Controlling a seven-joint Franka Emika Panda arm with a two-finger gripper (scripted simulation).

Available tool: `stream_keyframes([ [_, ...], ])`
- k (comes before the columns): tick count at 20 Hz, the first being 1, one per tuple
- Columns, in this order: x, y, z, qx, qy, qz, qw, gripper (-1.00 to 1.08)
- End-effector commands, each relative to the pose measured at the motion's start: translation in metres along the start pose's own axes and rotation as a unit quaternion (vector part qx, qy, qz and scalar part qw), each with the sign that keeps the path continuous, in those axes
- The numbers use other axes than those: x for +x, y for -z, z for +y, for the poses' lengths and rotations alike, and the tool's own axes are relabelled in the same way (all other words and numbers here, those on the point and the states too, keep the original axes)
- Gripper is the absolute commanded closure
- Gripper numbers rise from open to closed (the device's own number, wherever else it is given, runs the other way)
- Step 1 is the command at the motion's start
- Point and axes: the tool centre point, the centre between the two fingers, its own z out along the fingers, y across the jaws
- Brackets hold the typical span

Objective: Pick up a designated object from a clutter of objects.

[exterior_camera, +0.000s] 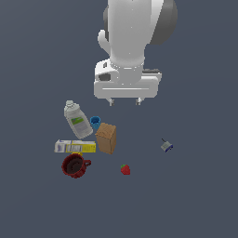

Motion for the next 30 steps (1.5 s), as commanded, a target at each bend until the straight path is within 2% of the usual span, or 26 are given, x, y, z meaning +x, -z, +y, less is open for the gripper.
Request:
stream_keyframes([
  [1,0.000,0.000,0.000,0.000,0.000,0.000,1.0000,-0.92],
  [10,0.003,0.010,0.007,-0.007,0.006,0.016,0.9998,-0.92],
  [18,0.004,0.008,0.008,-0.007,0.012,0.016,0.9998,-0.92],
  [30,0.015,-0.004,0.027,-0.012,0.078,0.015,0.9968,-0.92],
])
